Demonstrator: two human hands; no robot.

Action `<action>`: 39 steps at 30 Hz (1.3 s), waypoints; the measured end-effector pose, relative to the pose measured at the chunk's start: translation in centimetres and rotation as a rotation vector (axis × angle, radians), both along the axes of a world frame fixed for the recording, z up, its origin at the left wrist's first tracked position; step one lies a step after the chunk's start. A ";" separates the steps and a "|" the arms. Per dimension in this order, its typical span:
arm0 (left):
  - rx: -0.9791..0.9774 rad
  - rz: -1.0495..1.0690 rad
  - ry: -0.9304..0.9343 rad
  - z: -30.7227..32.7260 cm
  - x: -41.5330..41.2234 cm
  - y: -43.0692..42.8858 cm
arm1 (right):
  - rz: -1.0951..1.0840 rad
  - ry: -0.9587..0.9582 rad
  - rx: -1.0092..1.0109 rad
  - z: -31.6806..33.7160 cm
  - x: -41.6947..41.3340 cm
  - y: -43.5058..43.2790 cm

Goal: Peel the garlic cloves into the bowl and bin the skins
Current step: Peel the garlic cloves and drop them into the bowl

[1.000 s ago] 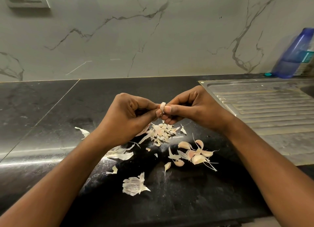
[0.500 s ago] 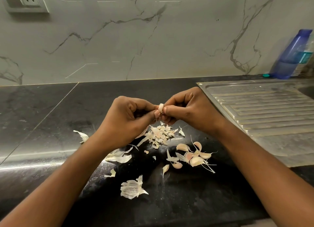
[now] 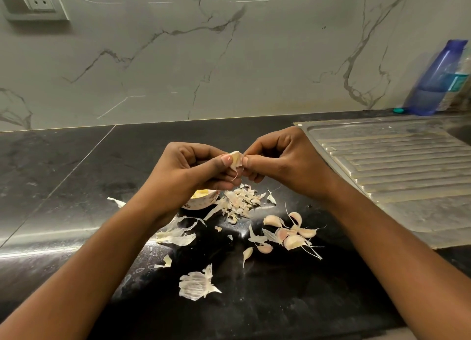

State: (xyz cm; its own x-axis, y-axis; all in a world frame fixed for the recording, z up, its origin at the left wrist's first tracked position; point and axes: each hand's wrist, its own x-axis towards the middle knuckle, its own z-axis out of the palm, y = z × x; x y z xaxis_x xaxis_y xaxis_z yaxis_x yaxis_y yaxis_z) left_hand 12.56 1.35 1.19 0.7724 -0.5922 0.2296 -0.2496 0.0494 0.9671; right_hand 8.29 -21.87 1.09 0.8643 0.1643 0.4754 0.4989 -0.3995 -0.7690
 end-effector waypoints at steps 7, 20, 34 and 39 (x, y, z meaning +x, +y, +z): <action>-0.062 -0.033 0.169 0.4 -0.3 -0.2 | -0.012 -0.013 0.023 0.0 0.2 -0.2; -0.090 0.032 0.142 0.8 -0.2 0.1 | 0.055 0.049 0.171 0.2 -0.1 -0.3; 0.041 0.173 -0.267 0.1 -0.7 -0.4 | -0.003 0.003 0.072 -0.1 0.5 -0.2; 0.090 0.178 -0.292 0.0 -0.5 -0.2 | 0.041 0.019 0.048 -0.2 0.4 -0.1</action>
